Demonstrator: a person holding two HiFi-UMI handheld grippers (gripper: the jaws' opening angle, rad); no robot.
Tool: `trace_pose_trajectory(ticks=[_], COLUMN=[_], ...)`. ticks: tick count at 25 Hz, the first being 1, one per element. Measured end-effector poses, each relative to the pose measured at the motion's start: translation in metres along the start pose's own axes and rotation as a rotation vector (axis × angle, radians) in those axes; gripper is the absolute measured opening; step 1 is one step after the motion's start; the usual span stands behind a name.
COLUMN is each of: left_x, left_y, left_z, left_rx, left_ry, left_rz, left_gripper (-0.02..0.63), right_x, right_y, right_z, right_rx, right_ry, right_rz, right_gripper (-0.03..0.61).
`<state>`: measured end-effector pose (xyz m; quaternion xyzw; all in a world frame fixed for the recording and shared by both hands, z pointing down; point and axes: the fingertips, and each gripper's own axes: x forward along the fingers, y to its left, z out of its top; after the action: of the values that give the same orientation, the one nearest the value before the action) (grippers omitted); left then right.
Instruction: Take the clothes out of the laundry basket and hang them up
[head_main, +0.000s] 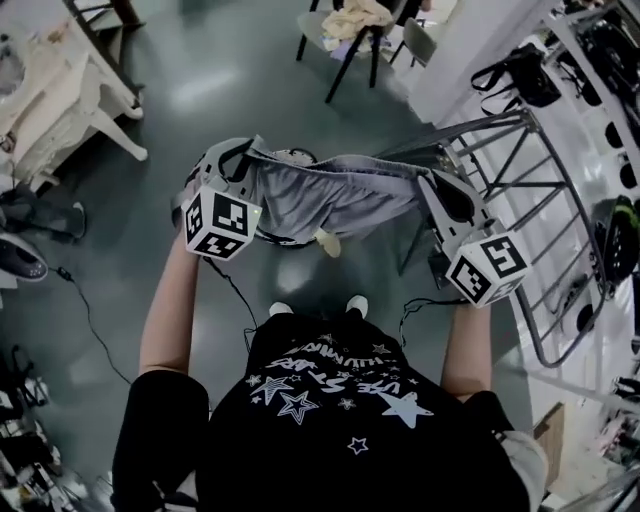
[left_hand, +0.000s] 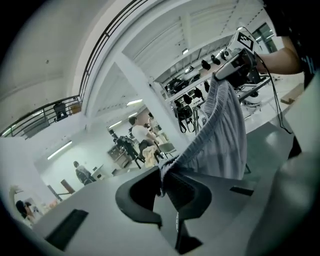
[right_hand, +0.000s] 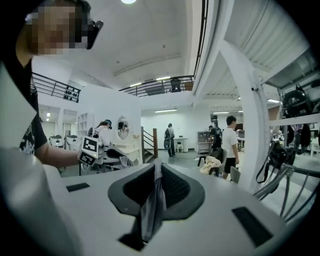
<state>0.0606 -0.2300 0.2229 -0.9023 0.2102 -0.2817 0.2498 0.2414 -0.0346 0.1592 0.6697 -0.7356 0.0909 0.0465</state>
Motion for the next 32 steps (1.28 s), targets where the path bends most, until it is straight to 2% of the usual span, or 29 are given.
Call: trace_pose_trajectory(ticks=[3, 7, 16, 25, 32], left_x=[0.029, 0.056, 0.129, 0.185, 0.251], left_y=[-0.029, -0.066, -0.165, -0.215, -0.243], left_z=[0.063, 0.136, 0.3, 0.414, 0.462], left_rx=[0.04, 0.04, 0.132, 0.148, 0.191], left_ry=[-0.053, -0.109, -0.22, -0.285, -0.33], left_rz=[-0.027, -0.061, -0.125, -0.183, -0.244], left_gripper=[0.044, 0.044, 0.043, 0.044, 0.044], right_x=[-0.052, -0.112, -0.245, -0.314, -0.327], right_y=[-0.043, -0.089, -0.211, -0.29, -0.339], right_z=[-0.002, 0.005, 0.012, 0.01, -0.001], right_rx=[0.045, 0.091, 0.032, 0.018, 0.012], right_ry=[-0.028, -0.076, -0.158, -0.2, -0.174], right_rz=[-0.053, -0.097, -0.254, -0.421, -0.569], right_gripper=[0.046, 0.046, 0.046, 0.044, 0.044])
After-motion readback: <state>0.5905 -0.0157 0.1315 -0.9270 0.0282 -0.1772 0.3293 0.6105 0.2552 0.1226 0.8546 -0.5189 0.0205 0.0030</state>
